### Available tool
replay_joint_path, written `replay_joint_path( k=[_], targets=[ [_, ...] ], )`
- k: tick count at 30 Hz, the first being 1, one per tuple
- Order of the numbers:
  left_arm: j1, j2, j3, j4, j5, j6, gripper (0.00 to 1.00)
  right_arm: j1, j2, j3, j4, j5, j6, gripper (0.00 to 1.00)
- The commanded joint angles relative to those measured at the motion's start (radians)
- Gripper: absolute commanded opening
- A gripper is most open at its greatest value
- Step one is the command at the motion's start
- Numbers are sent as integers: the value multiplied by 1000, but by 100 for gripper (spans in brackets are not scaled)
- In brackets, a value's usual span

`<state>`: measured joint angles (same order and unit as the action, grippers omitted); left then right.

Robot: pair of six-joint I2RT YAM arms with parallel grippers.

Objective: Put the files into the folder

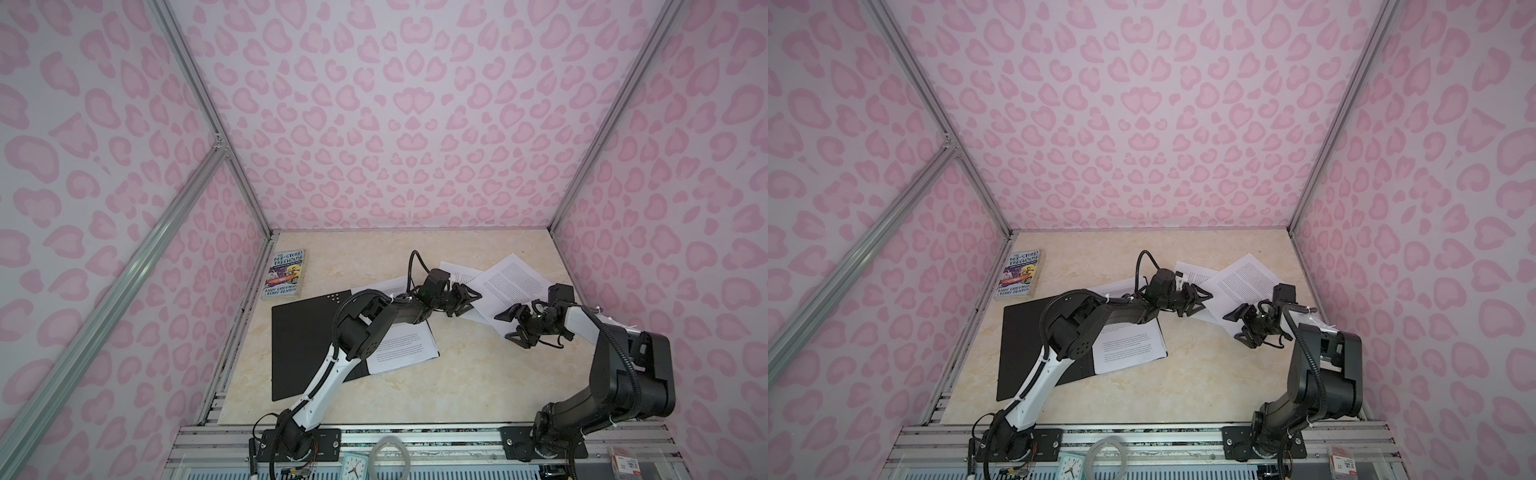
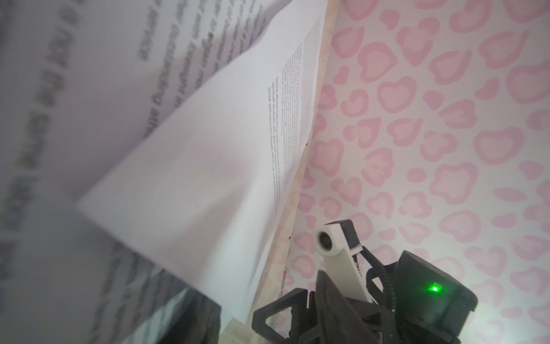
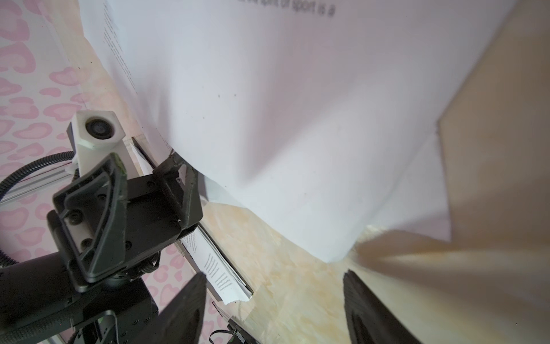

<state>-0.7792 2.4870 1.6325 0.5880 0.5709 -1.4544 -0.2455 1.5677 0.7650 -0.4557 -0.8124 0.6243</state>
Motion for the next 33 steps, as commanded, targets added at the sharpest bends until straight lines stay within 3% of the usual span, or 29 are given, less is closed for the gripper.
replay_joint_path(
  k=[1,10,17,23,33],
  targets=[
    [0,26,8,137,-53,-55,49,8,1,2,-9,-10,-6,73],
    [-4,86,87,113,-98,-95,39,12,-31,4,-51,-2,-21,73],
    [-3,135,174,94,-99,-129,4,9,-71,15,-92,21,-34,73],
    [5,26,239,-27,-36,29,4,3,-105,51,-130,56,-55,73],
    [63,-292,131,-185,-61,177,4,37,-159,136,-114,24,-5,78]
  ],
)
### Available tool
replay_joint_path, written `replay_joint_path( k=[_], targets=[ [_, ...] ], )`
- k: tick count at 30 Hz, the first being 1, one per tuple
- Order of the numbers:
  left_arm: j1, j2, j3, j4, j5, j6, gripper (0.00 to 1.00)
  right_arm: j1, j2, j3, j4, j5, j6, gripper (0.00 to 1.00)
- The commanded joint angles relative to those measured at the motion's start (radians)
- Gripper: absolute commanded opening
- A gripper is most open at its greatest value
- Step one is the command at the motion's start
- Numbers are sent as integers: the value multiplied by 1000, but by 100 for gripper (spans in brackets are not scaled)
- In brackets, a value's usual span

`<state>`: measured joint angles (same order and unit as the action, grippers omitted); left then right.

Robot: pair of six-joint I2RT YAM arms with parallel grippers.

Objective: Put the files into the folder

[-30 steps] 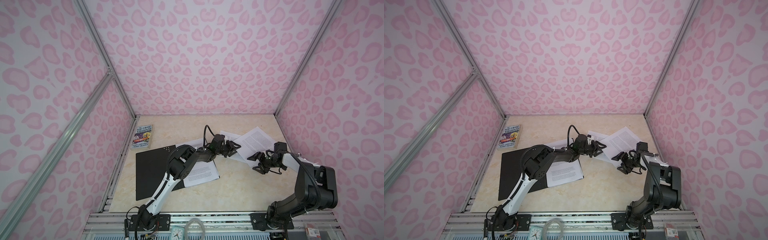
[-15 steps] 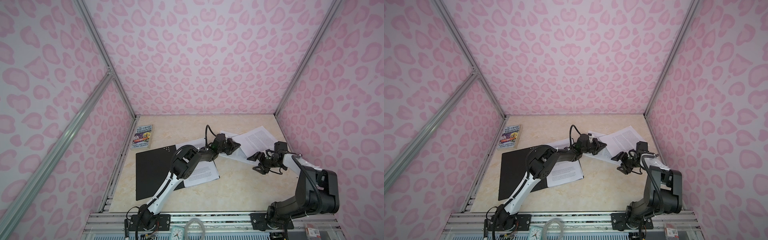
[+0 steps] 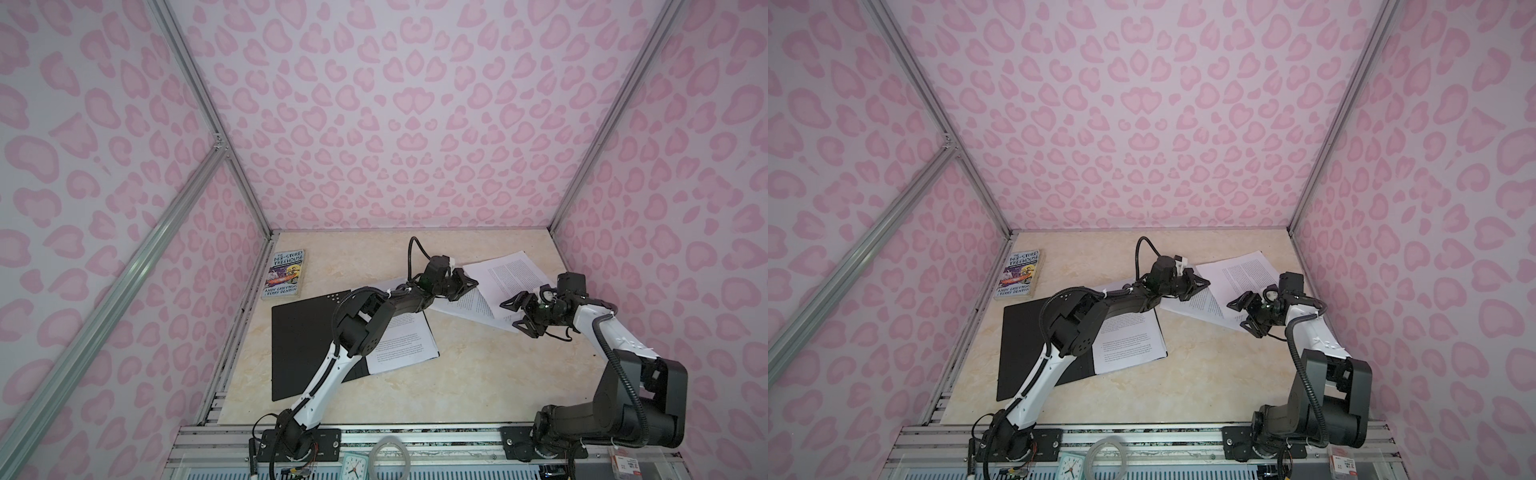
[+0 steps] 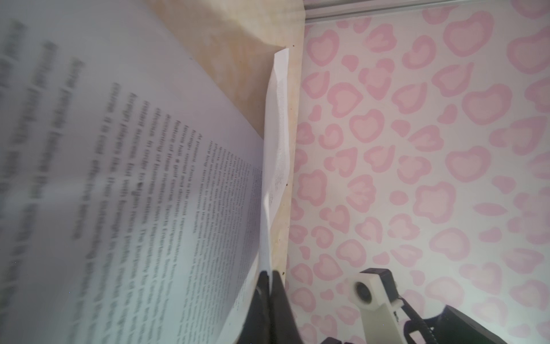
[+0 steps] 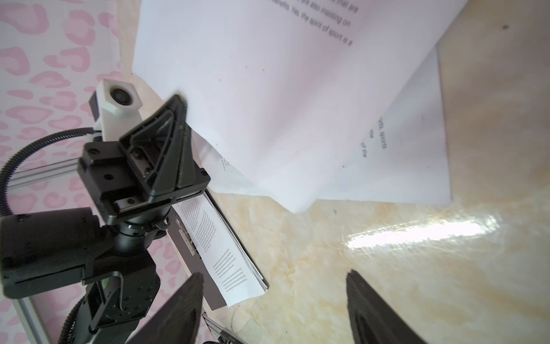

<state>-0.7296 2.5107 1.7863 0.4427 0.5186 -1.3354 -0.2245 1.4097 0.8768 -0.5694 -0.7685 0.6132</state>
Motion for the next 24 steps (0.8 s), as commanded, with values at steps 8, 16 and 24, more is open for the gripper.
replay_joint_path(
  k=[8,16,24],
  targets=[
    [61,-510,-93,-112,-11,97,4,75,0,118,-35,0,-17,87],
    [65,-597,-94,-148,15,149,4,88,30,102,26,-6,9,97],
    [65,-609,-53,-150,62,170,4,88,31,78,65,-25,20,97]
  ],
)
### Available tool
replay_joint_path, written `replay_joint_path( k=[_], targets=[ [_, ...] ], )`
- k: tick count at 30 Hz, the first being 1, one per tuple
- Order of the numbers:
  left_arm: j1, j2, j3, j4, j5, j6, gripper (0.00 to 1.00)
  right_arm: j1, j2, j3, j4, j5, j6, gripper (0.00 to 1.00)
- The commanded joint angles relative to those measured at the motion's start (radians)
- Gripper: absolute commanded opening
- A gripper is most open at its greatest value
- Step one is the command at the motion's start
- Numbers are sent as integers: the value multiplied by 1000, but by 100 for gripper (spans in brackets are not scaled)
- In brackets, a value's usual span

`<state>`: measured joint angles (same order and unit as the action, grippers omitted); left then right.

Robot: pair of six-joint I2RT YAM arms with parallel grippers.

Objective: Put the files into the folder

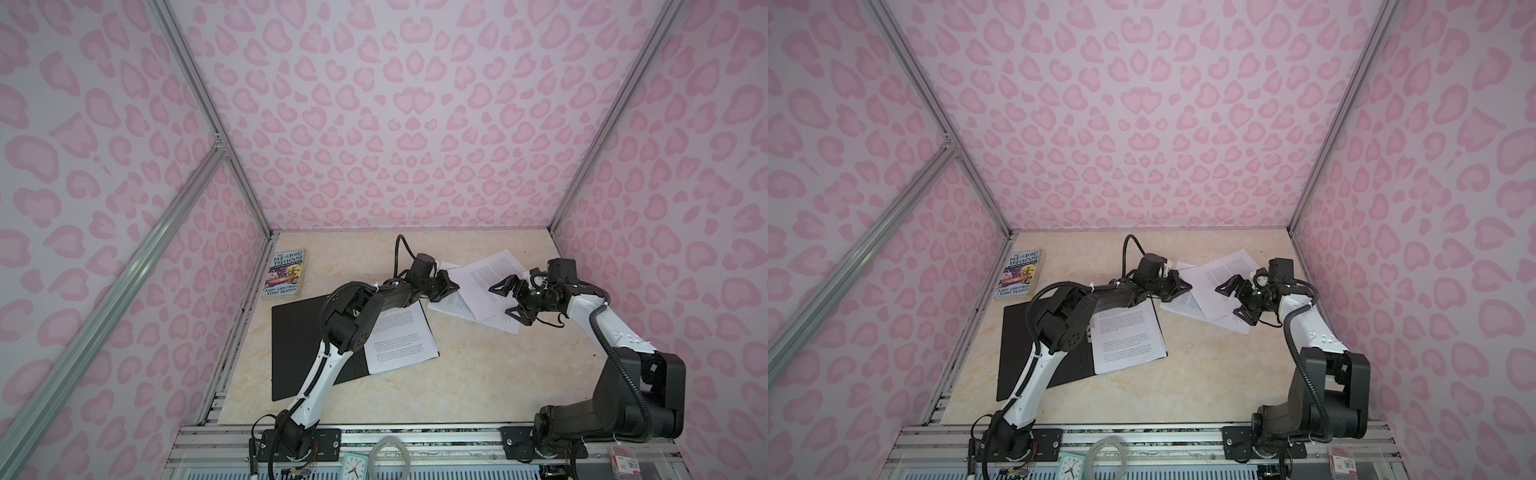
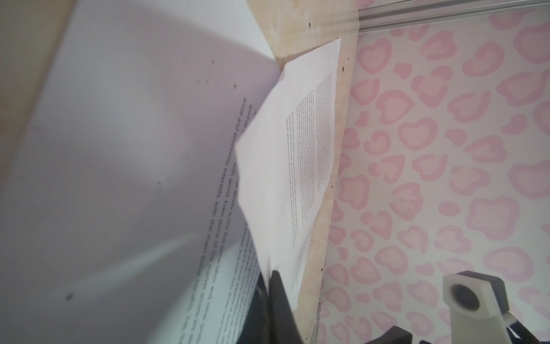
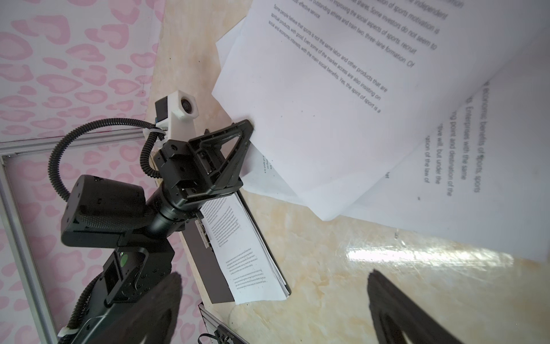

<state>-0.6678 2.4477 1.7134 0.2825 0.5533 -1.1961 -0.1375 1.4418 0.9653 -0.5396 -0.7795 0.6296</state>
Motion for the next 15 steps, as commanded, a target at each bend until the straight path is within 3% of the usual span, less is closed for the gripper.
replay_joint_path(
  k=[1,15],
  targets=[
    [4,-550,31,2,31,39,4,1,-3,-13,42,-21,4,97],
    [4,-597,116,-71,48,99,4,1,0,-25,72,-23,15,97]
  ],
)
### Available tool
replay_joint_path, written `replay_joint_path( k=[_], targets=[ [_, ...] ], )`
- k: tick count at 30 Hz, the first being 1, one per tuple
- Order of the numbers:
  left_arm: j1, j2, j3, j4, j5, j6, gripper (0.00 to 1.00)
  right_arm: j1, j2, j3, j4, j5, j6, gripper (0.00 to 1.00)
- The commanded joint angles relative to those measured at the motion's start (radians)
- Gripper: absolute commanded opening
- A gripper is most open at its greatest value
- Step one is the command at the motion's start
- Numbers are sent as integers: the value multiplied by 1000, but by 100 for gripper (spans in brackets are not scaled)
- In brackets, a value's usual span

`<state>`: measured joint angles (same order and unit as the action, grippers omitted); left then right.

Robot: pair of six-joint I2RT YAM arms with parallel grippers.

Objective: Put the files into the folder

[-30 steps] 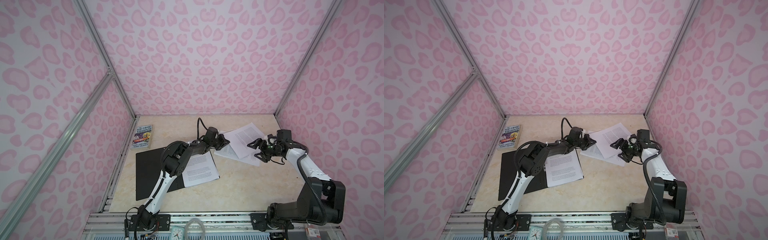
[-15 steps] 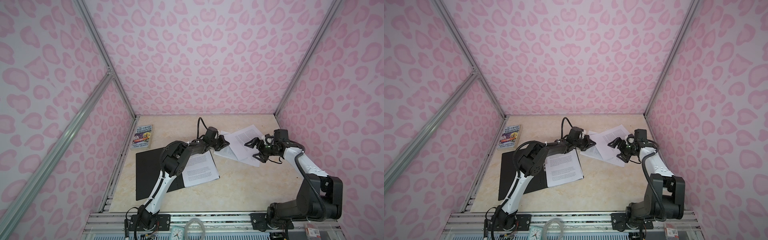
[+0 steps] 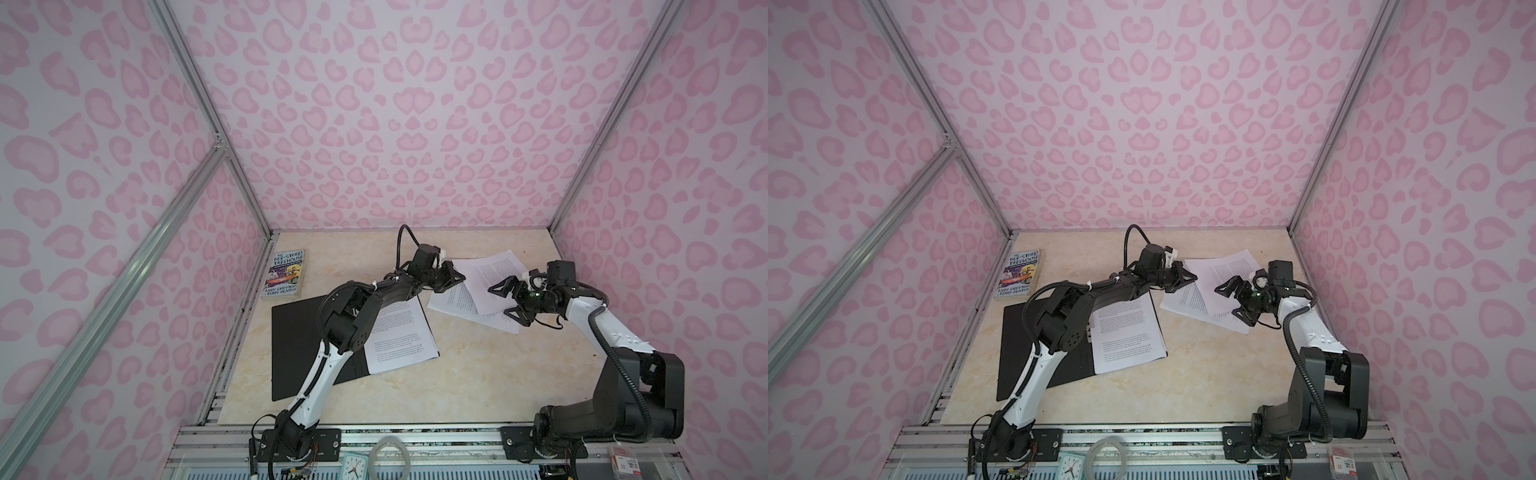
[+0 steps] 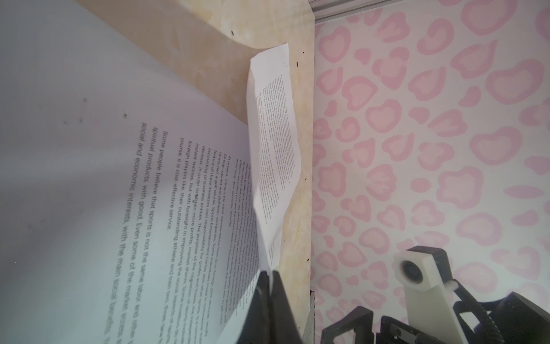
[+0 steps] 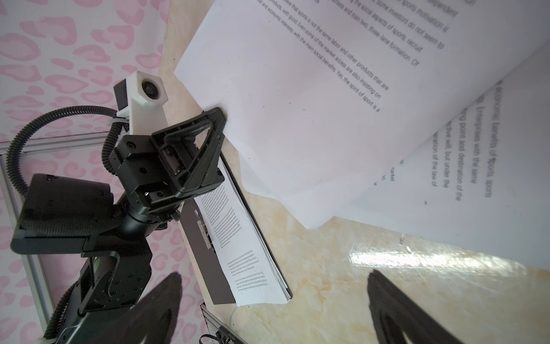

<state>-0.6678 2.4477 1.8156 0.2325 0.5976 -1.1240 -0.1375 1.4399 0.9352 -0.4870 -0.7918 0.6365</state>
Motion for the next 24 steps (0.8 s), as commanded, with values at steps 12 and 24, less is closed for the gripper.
replay_joint_path(
  k=[12,24],
  targets=[
    [4,-636,68,-57,27,104,4,3,23,2,73,-32,32,97],
    [4,-760,37,-133,-25,175,4,-21,78,-103,341,-46,179,97]
  ],
)
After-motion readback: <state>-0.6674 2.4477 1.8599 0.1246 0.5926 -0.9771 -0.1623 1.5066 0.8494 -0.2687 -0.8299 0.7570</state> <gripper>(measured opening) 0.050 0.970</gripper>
